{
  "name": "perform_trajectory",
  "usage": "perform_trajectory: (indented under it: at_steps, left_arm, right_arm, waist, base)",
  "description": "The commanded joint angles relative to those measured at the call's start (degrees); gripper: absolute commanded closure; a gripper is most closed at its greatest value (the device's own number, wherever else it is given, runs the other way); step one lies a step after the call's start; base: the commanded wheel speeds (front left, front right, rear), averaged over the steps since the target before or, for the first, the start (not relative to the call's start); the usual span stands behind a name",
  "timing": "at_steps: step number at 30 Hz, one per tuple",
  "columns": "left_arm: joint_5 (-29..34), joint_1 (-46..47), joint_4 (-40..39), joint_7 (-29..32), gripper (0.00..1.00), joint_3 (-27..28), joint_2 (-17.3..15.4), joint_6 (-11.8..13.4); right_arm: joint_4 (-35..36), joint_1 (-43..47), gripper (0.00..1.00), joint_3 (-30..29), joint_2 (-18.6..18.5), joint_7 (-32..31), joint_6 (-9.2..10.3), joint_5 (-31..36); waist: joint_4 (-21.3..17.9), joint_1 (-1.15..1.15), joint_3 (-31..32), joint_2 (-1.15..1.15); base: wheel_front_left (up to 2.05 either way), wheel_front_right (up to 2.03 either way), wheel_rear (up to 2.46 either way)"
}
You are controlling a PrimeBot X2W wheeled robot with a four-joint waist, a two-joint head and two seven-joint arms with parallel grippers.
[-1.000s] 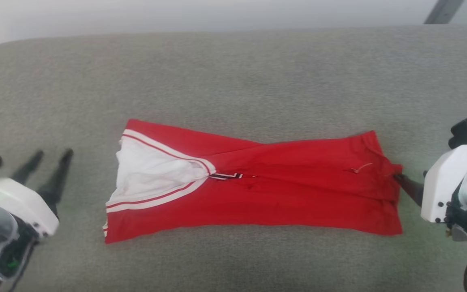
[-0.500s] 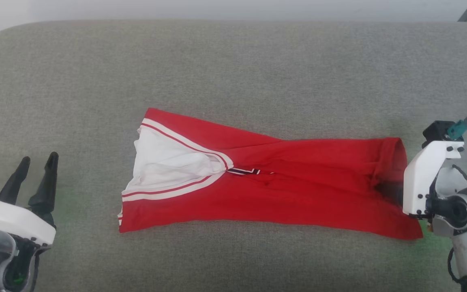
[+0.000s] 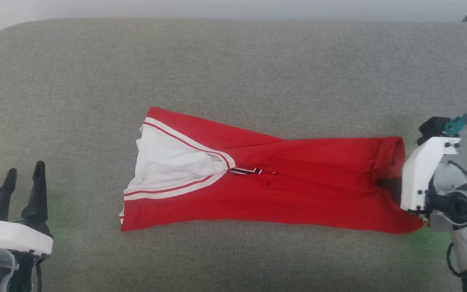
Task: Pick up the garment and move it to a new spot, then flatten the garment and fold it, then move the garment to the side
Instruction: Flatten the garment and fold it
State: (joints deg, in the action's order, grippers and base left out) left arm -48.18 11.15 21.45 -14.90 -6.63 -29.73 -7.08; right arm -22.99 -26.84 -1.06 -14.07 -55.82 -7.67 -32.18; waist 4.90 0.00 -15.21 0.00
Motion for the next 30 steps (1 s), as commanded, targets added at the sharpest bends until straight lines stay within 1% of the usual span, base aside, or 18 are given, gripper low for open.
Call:
perform_trajectory:
  at_steps: [1, 2, 5, 9, 17, 20, 23, 27, 30]
  left_arm:
    - [1.47, -1.17, -0.38, -0.34, 0.0, 1.53, 0.86, -0.36]
    - [1.47, -1.17, -0.38, -0.34, 0.0, 1.53, 0.86, -0.36]
    - [2.57, -1.85, -1.13, -0.34, 0.0, 2.75, 1.85, -0.37]
    - [2.99, -2.7, -2.19, -0.34, 0.0, 3.45, 2.19, -0.4]
    - [3.16, -3.25, -3.86, -0.34, 0.0, 4.5, 1.98, -0.42]
    - [3.45, -3.15, -4.34, -0.34, 0.0, 4.42, 1.81, -0.42]
    - [3.65, -3.32, -4.54, -0.34, 0.0, 4.62, 1.52, -0.42]
    - [3.79, -3.68, -4.83, -0.34, 0.0, 4.66, 1.57, -0.42]
    - [3.5, -4.27, -4.89, -0.35, 0.0, 4.93, 1.3, -0.43]
  right_arm:
    - [-0.8, 0.31, 1.0, -1.14, -1.58, 0.44, 0.34, 0.96]
    - [-0.8, 0.31, 1.0, -1.14, -1.58, 0.44, 0.34, 0.96]
    - [-0.54, 0.86, 1.0, -3.13, -3.19, 0.38, 0.33, 1.45]
    - [-0.73, 0.64, 1.0, -6.63, -5.28, 0.83, 0.33, 2.31]
    - [-2.29, -0.47, 1.0, -14.93, -8.7, 1.62, 0.32, 7.99]
    - [-3.15, -1.43, 1.0, -17.56, -8.35, 1.92, 0.32, 9.93]
    - [-2.88, -2.16, 1.0, -18.32, -7.56, 1.39, 0.32, 11.17]
    - [0.02, -1.63, 1.0, -16.25, -6.06, -0.42, 0.26, 10.3]
    - [4.12, -0.03, 1.0, -13.66, -4.91, -2.63, 0.24, 8.45]
  waist:
    - [-0.53, 0.0, 0.06, 0.0]
    - [-0.53, 0.0, 0.06, 0.0]
    - [-1.2, 0.0, 0.05, 0.0]
    - [-2.13, 0.0, -0.18, 0.0]
    - [-3.71, 0.0, -0.83, 0.0]
    - [-4.19, 0.0, -1.11, 0.0]
    - [-4.7, 0.0, -1.22, 0.0]
    - [-5.24, 0.0, -1.04, 0.0]
    - [-5.57, 0.0, -0.63, 0.0]
  base:
    - [0.0, 0.0, 0.0]
    - [0.0, 0.0, 0.0]
    - [0.0, 0.0, 0.0]
    - [0.0, 0.0, 0.0]
    - [0.0, 0.0, 0.0]
    - [0.0, 0.0, 0.0]
    - [0.0, 0.0, 0.0]
    - [0.0, 0.0, 0.0]
    - [0.0, 0.0, 0.0]
